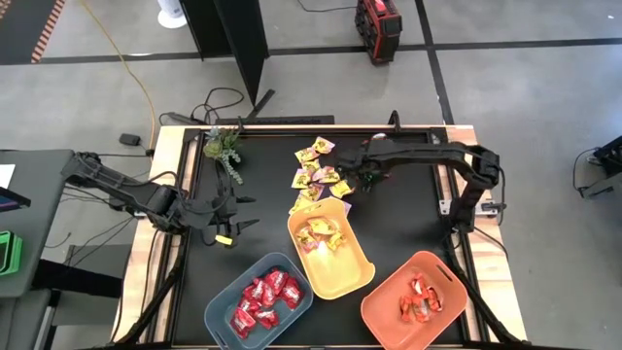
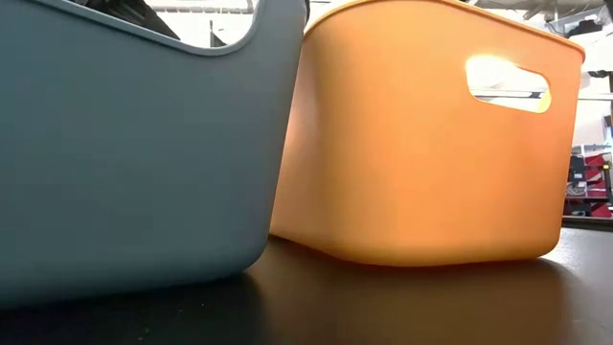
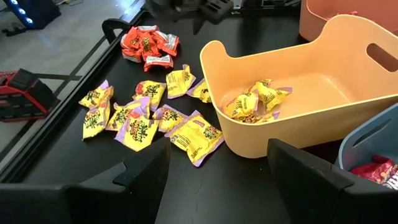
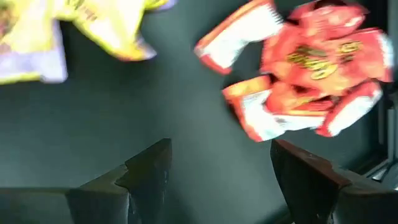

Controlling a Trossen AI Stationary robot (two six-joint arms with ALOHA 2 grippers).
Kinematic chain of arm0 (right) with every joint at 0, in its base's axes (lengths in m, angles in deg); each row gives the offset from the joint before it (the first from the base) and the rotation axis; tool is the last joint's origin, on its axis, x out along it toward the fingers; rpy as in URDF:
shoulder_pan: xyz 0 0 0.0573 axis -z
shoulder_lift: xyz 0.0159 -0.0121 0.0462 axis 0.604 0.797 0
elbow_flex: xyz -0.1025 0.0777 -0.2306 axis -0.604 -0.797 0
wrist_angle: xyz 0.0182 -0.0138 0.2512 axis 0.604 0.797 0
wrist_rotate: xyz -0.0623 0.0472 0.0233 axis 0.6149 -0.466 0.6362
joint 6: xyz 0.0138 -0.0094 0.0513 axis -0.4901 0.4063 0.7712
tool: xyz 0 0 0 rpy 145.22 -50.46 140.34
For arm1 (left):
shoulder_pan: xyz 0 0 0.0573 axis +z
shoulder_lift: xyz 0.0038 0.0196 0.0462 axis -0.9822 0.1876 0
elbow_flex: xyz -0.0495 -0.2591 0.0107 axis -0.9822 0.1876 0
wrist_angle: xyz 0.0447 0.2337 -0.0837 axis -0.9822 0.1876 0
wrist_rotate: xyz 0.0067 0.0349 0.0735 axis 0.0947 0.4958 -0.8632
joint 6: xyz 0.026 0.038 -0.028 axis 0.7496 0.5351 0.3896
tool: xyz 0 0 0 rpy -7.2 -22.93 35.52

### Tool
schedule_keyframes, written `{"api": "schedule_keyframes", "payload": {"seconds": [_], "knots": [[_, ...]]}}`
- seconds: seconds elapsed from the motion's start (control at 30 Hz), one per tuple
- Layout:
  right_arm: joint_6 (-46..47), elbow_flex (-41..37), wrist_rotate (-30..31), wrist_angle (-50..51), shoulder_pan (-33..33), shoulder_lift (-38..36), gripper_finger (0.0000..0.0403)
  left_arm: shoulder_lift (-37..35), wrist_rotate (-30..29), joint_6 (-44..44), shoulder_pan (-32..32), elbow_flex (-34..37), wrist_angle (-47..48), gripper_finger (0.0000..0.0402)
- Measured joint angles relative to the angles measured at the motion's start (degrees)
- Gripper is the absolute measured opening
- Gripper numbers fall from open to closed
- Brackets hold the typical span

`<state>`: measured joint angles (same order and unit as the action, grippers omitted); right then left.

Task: Sort candy
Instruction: Put the orange chocolate into the orange bin

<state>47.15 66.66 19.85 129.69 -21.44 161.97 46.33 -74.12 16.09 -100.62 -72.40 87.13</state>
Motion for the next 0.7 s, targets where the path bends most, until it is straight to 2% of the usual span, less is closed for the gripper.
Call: {"api": "schedule_keyframes", "payload": {"seconds": [0.17, 0.33, 0.53, 0.7], "knots": [[0.0, -6.9, 2.3, -3.2, 0.9, 0.4, 0.0289, 0.0, 0.0, 0.3, 0.0, 0.0, 0.0, 0.0263], [-0.2, -11.6, 7.8, -7.5, 2.3, 0.4, 0.0289, 0.0, 1.0, 0.2, 0.0, 0.0, 0.0, 0.0263], [-5.8, -11.9, 7.8, -14.7, 3.7, 0.4, 0.0289, 0.0, 1.2, -0.1, 0.0, 0.0, 0.0, 0.0263], [-6.2, -11.9, 6.3, -15.2, 6.1, 1.1, 0.0289, 0.0, 1.2, -0.9, 0.0, 0.0, 0.0, 0.0263]]}}
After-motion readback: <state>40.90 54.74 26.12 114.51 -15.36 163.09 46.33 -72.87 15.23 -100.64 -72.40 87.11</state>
